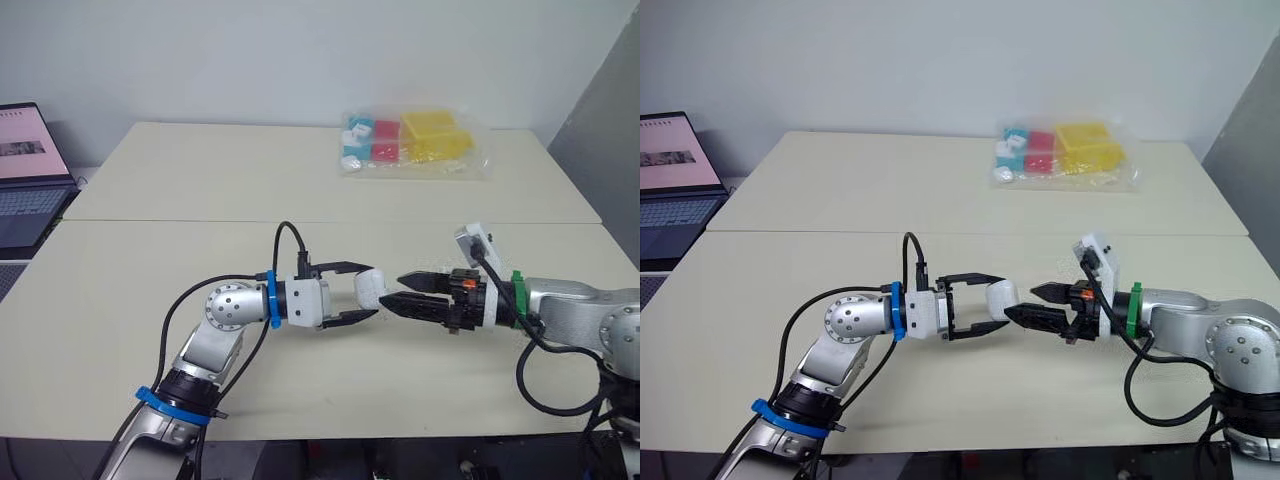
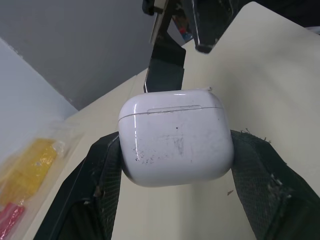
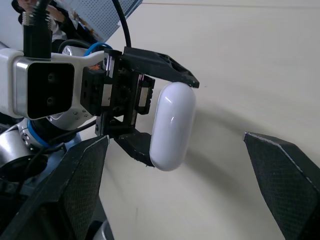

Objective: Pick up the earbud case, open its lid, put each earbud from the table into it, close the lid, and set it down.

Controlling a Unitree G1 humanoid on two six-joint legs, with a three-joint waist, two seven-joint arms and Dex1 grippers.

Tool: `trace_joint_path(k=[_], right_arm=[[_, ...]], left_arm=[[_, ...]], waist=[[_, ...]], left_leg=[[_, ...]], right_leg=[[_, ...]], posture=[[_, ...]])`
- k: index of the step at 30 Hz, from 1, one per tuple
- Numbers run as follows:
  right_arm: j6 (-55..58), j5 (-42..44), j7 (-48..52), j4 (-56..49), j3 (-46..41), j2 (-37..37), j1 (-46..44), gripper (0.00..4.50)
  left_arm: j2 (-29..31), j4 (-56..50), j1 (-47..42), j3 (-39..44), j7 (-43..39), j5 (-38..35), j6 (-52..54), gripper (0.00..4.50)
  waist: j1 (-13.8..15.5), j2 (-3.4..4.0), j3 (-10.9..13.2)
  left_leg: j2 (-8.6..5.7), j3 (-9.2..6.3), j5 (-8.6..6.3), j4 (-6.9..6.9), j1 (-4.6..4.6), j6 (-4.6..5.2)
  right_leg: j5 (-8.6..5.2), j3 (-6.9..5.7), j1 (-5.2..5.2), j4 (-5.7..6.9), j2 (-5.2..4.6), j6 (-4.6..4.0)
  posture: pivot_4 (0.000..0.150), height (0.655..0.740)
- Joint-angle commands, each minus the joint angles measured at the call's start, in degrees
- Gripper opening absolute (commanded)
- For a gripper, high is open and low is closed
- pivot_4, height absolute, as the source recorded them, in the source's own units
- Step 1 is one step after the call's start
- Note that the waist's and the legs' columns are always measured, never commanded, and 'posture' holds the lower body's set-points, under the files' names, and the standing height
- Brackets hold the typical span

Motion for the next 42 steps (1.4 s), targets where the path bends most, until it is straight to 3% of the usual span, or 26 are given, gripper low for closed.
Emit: trace_joint_path(k=[1, 15, 18, 26, 27, 33, 35, 38, 42], right_arm=[[-0.2, 3.1, -1.4, -0.2, 1.0, 0.0, -1.3, 4.5], [-0.6, 3.7, -2.8, 3.5, 4.9, 0.6, -3.7, 4.5], [-0.8, 3.3, -2.8, 3.9, 5.1, 0.8, -4.0, 3.9], [-0.8, 3.8, -2.8, 4.3, 5.3, 0.9, -3.8, 0.87], [-0.8, 3.9, -3.0, 4.4, 5.2, 0.9, -3.7, 0.77], [-1.1, 5.8, -4.3, 4.4, 5.3, 1.1, -2.9, 0.78], [-1.1, 6.2, -4.4, 4.4, 5.3, 0.9, -2.8, 0.78], [-0.8, 6.5, -4.2, 4.4, 5.3, 0.3, -2.7, 0.78], [-0.2, 4.9, -2.9, 4.3, 5.2, -1.1, -3.0, 0.78]], left_arm=[[-0.5, -0.8, -1.0, 0.1, 0.9, -0.8, -0.3, 2.79], [-0.5, -2.7, 0.0, -1.0, 2.1, 0.3, -0.6, 2.79], [-0.3, -2.7, -0.3, -1.2, 1.6, 0.1, -0.2, 2.79], [-0.3, -2.5, -0.5, -1.1, 1.8, 0.5, -0.9, 2.79], [-0.3, -2.4, -0.5, -1.1, 2.0, 0.7, -1.2, 2.79], [-1.1, -2.4, -0.5, -0.2, 3.4, -0.3, 1.2, 2.79], [-0.9, -2.1, -0.7, 0.0, 3.4, -0.3, 1.9, 3.57], [0.1, 0.2, -1.6, 0.0, 5.1, 4.1, -1.2, 4.39], [1.7, 1.4, -1.7, -0.4, 5.2, 5.4, -0.5, 4.5]], waist=[[0.0, 0.0, 0.0], [0.0, 0.0, 0.0], [0.0, 0.0, 0.0], [0.0, 0.0, 0.0], [0.0, 0.0, 0.0], [0.0, 0.0, 0.0], [0.0, 0.0, 0.0], [0.0, 0.01, 0.0], [0.0, 0.01, 0.0]], left_leg=[[0.0, 0.0, 0.0, 0.0, 0.0, 0.0], [0.03, -0.01, 0.0, -0.03, -0.04, 0.0], [0.03, -0.01, 0.0, -0.03, -0.04, 0.0], [0.04, -0.02, 0.0, -0.04, -0.05, 0.0], [0.04, -0.02, 0.0, -0.04, -0.05, 0.0], [0.06, -0.02, 0.0, -0.05, -0.06, 0.0], [0.06, -0.03, 0.0, -0.05, -0.07, 0.01], [0.06, -0.03, -0.01, -0.05, -0.07, 0.01], [0.06, -0.03, -0.01, -0.06, -0.06, 0.01]], right_leg=[[0.0, 0.0, 0.0, 0.0, 0.0, 0.0], [-0.01, -0.01, -0.03, -0.05, 0.03, 0.0], [-0.01, 0.0, -0.03, -0.05, 0.03, 0.0], [-0.01, -0.01, -0.04, -0.07, 0.03, -0.01], [-0.01, -0.01, -0.04, -0.08, 0.03, 0.0], [-0.01, -0.01, -0.04, -0.08, 0.03, -0.01], [-0.01, -0.02, -0.05, -0.09, 0.03, 0.0], [-0.01, -0.02, -0.05, -0.09, 0.03, 0.0], [-0.01, -0.02, -0.06, -0.1, 0.03, -0.01]], posture=[[0.15, 0.74], [0.15, 0.74], [0.15, 0.74], [0.15, 0.74], [0.15, 0.74], [0.15, 0.74], [0.15, 0.74], [0.15, 0.74], [0.15, 0.74]])
